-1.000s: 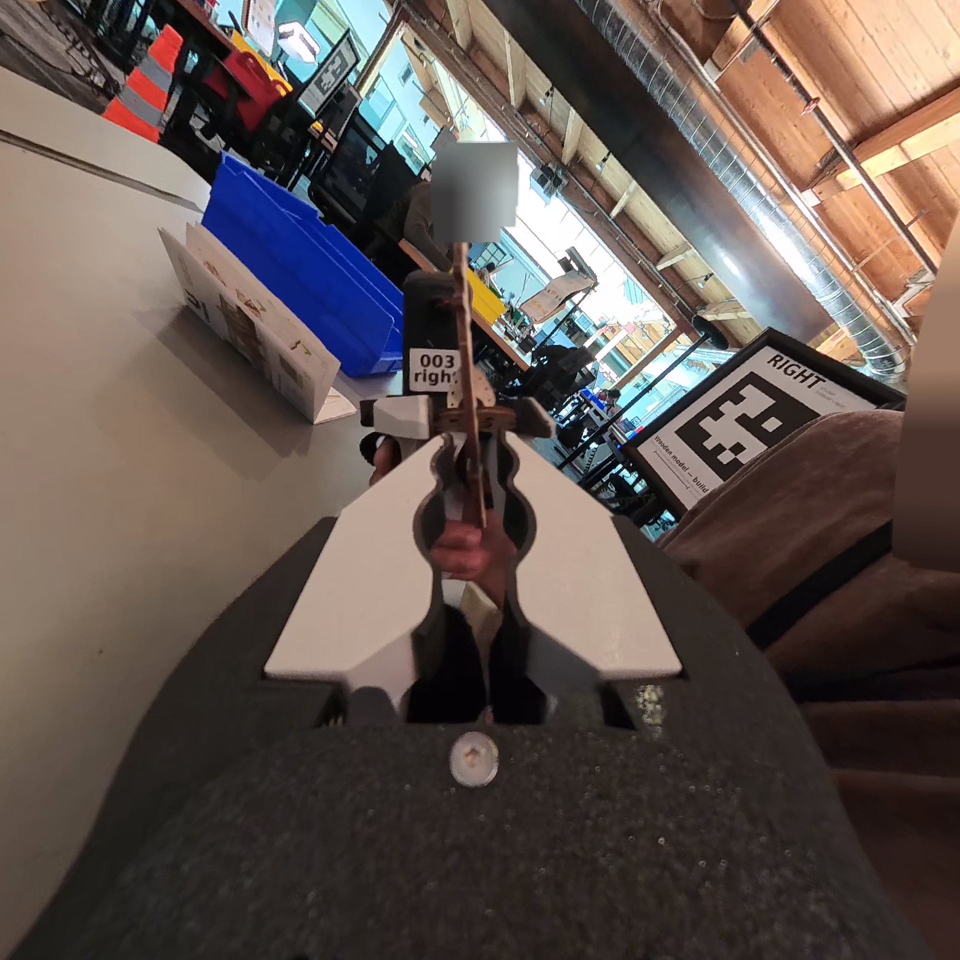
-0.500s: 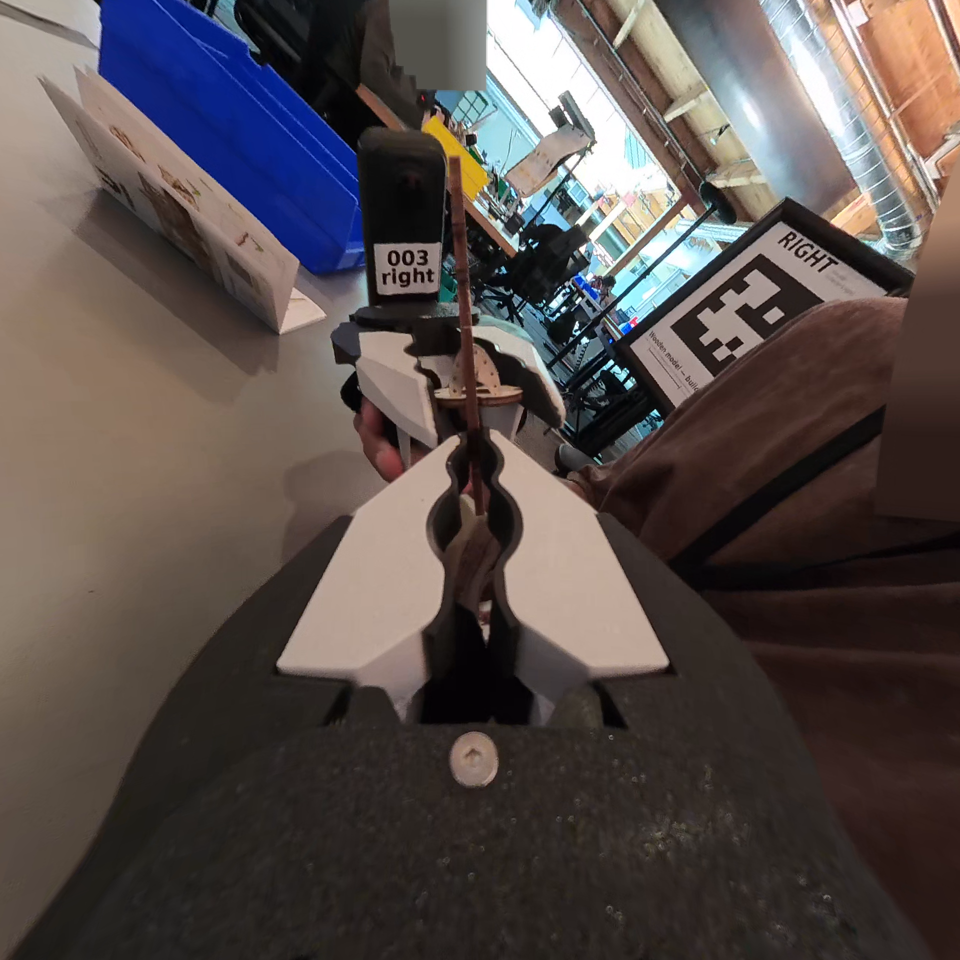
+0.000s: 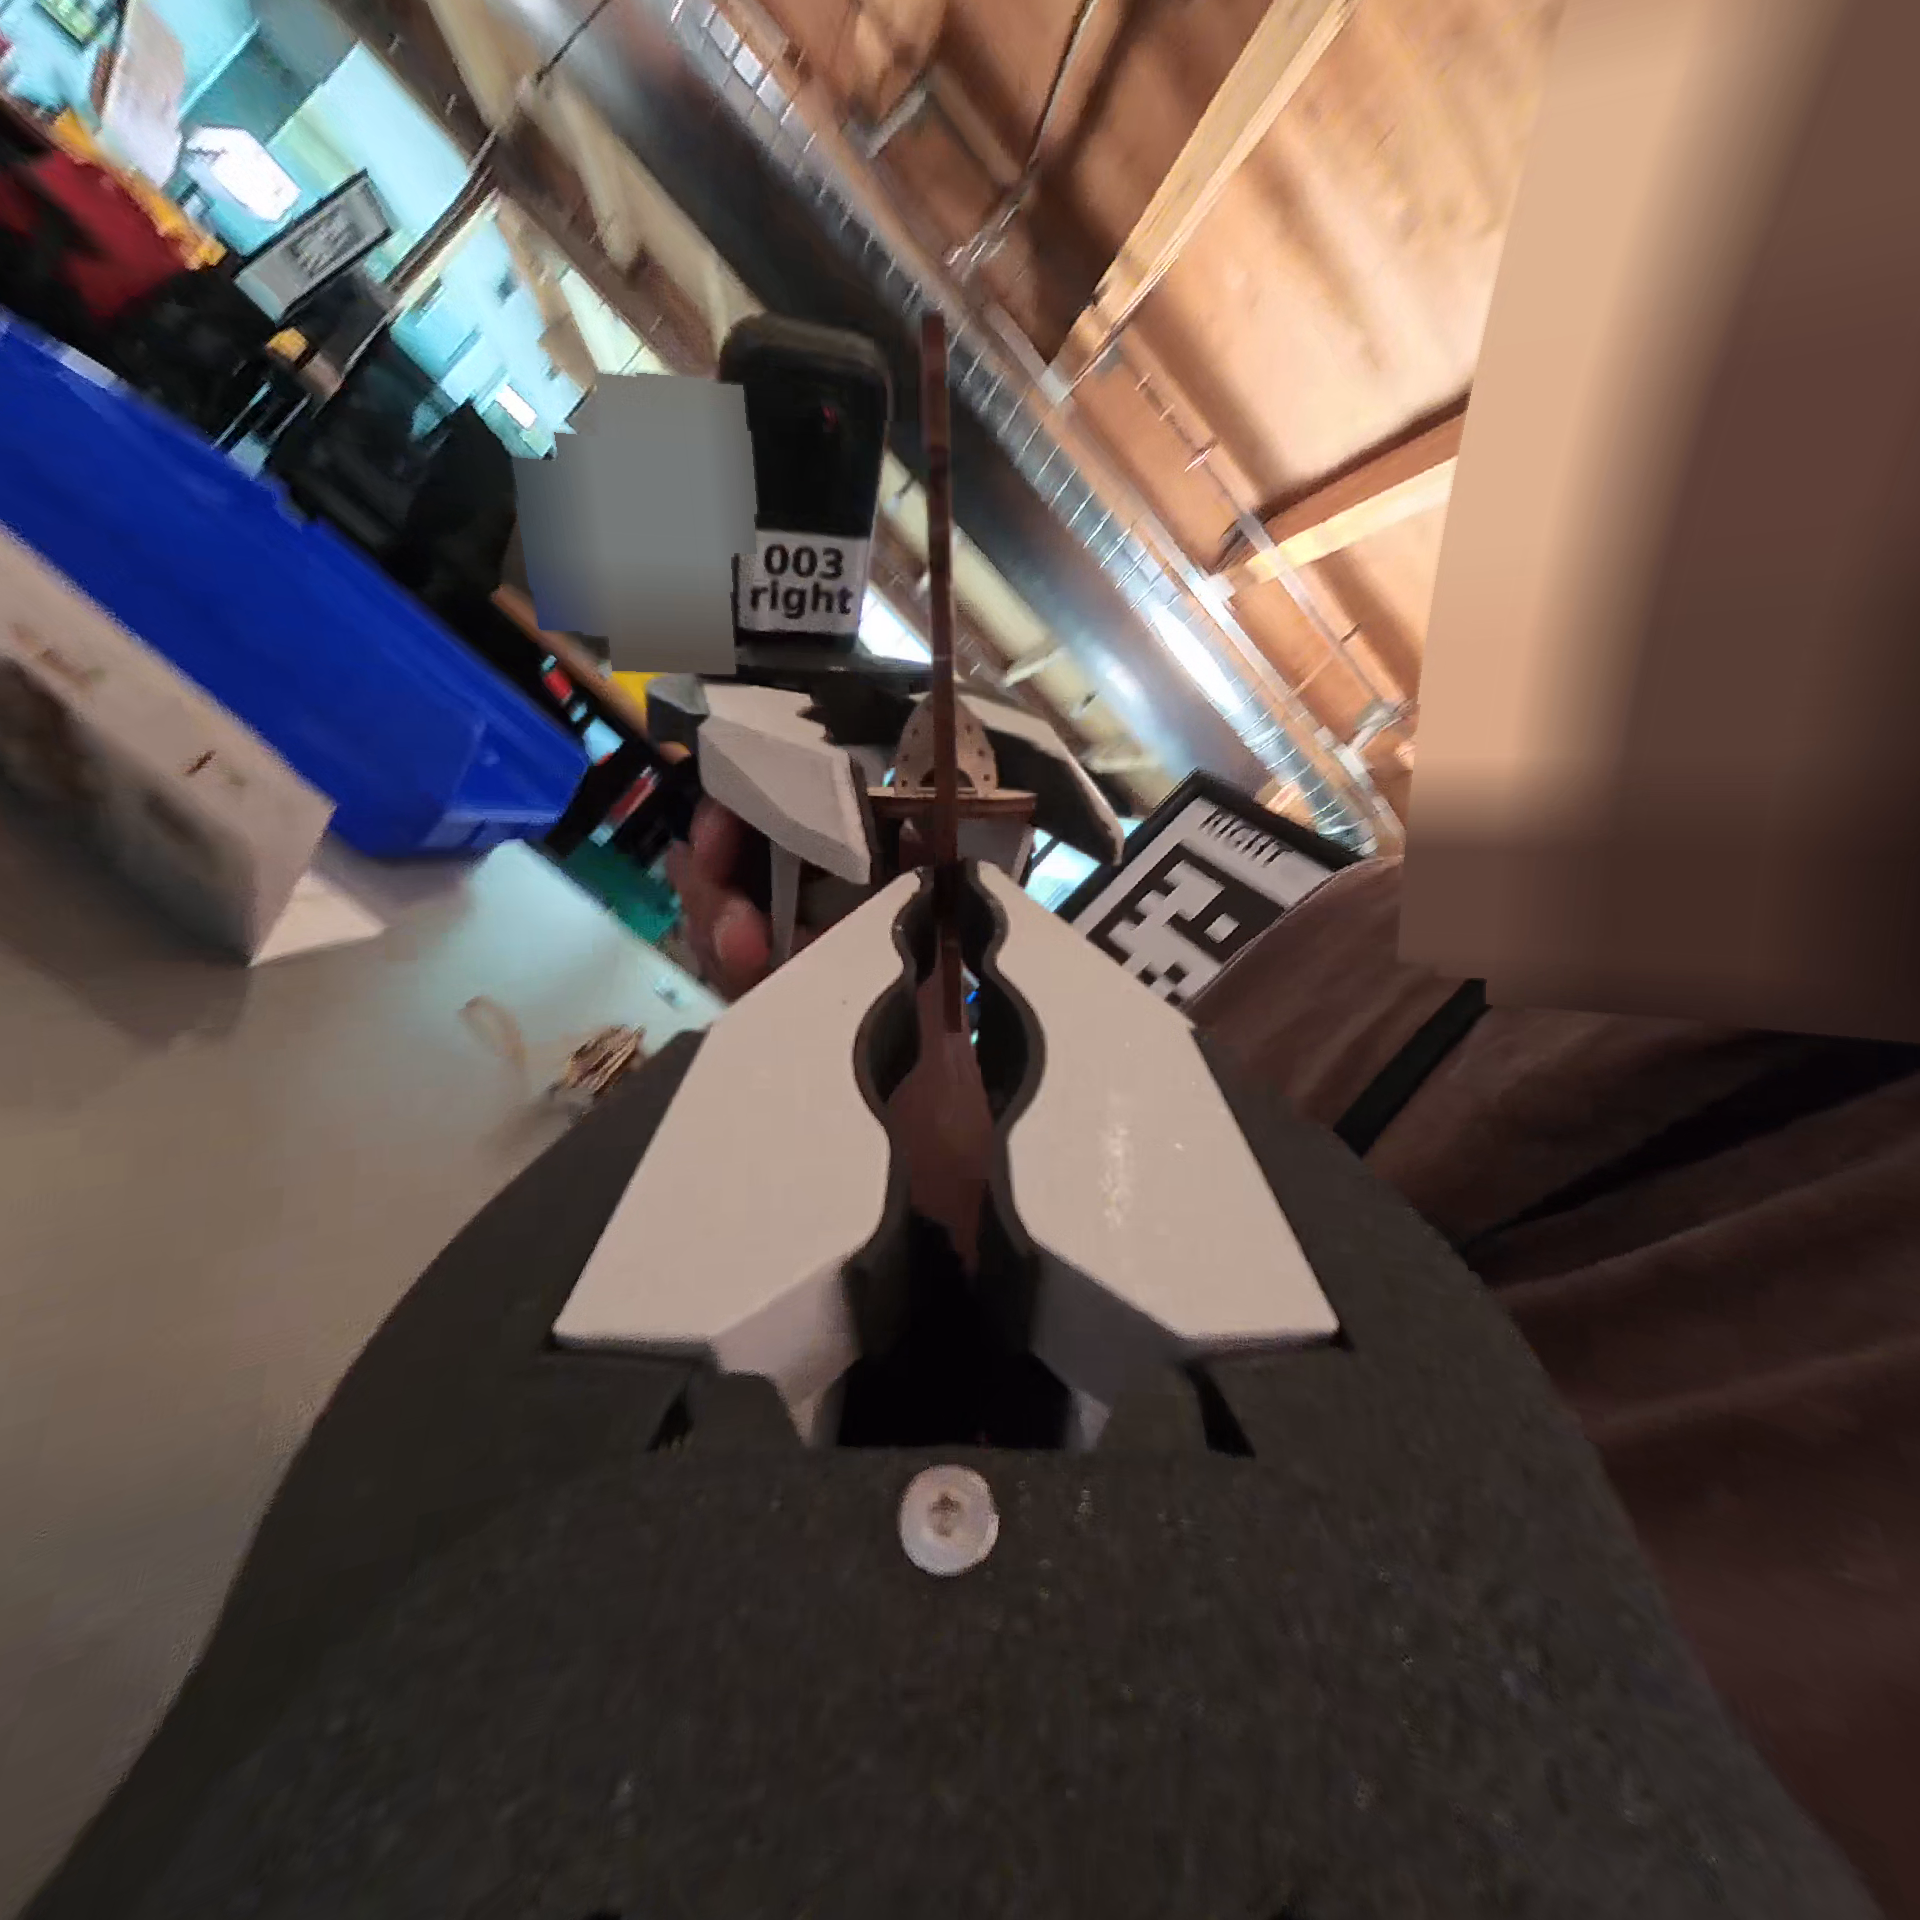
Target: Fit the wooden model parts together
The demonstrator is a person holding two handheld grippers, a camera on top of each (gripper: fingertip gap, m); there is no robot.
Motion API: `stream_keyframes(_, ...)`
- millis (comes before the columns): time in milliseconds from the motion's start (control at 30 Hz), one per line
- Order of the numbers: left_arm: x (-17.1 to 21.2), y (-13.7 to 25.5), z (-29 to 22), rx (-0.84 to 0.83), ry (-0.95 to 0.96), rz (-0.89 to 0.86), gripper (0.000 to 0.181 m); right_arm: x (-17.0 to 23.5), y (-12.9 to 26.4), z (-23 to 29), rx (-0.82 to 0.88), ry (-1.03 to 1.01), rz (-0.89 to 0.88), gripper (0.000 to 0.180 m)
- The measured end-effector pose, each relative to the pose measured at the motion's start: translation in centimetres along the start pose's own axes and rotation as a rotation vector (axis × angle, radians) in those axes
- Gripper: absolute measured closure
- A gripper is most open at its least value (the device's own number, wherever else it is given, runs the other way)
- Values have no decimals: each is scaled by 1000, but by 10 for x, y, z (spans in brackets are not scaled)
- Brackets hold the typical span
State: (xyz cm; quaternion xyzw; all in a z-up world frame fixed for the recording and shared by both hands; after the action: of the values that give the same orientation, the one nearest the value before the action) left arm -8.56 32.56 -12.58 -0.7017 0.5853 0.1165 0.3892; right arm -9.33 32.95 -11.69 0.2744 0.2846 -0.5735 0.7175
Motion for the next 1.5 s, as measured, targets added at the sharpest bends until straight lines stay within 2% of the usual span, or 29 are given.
stream_keyframes(267, -13, -9, -13, 178, 112, -185, 181, -20, -2, 10, 90, -132, 28, 137)
stream_keyframes(367, -12, -12, -11, 206, 155, -216, 181, -26, -4, 8, 88, -152, 0, 126)
stream_keyframes(500, -12, -15, -13, 257, 205, -228, 181, -43, 7, 13, 21, -126, -100, 113)
stream_keyframes(600, -11, -13, -9, 263, 236, -238, 181, -58, 35, 10, -44, -89, -262, 107)
stream_keyframes(667, -13, -10, -4, 240, 241, -236, 181, -54, 57, -10, 31, -94, -312, 110)
stream_keyframes(800, -10, 2, 21, 109, 265, -196, 180, -19, 80, -42, 223, 3, -239, 129)
stream_keyframes(867, -8, 10, 41, 0, 299, -206, 181, 2, 82, -46, 281, 79, -200, 131)
stream_keyframes(933, 4, 17, 67, -183, 290, -157, 181, 24, 93, -54, 377, 137, -188, 138)
stream_keyframes(1000, 10, 17, 73, -265, 232, -135, 180, 45, 104, -62, 452, 109, -207, 146)
stream_keyframes(1067, 13, 7, 72, -260, 194, -135, 180, 62, 92, -56, 367, -21, -258, 150)
stream_keyframes(1167, 13, -16, 63, -148, 199, -167, 181, 64, 64, -40, 190, -131, -427, 153)
stream_keyframes(1300, 29, -38, 62, -122, 177, -110, 180, 56, 70, -40, 146, -171, -645, 156)
stream_keyframes(1367, 33, -44, 62, -121, 176, -116, 180, 60, 70, -37, 104, -209, -628, 174)
stream_keyframes(1500, 51, -48, 67, -172, 162, 11, 180, 82, 76, -42, 227, -199, -475, 178)
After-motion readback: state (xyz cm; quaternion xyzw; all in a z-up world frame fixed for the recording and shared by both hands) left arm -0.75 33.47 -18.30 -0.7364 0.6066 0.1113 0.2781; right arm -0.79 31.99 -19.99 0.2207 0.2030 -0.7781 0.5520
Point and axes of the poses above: each gripper's, where its closed fingertips meet, y back along the fingers, x out of its underside, z = x × y across the jaws, the point moved 1 cm from there along y, back along the fingers, and after that the axes turned 1 degree about x, right-handed, at the moved point
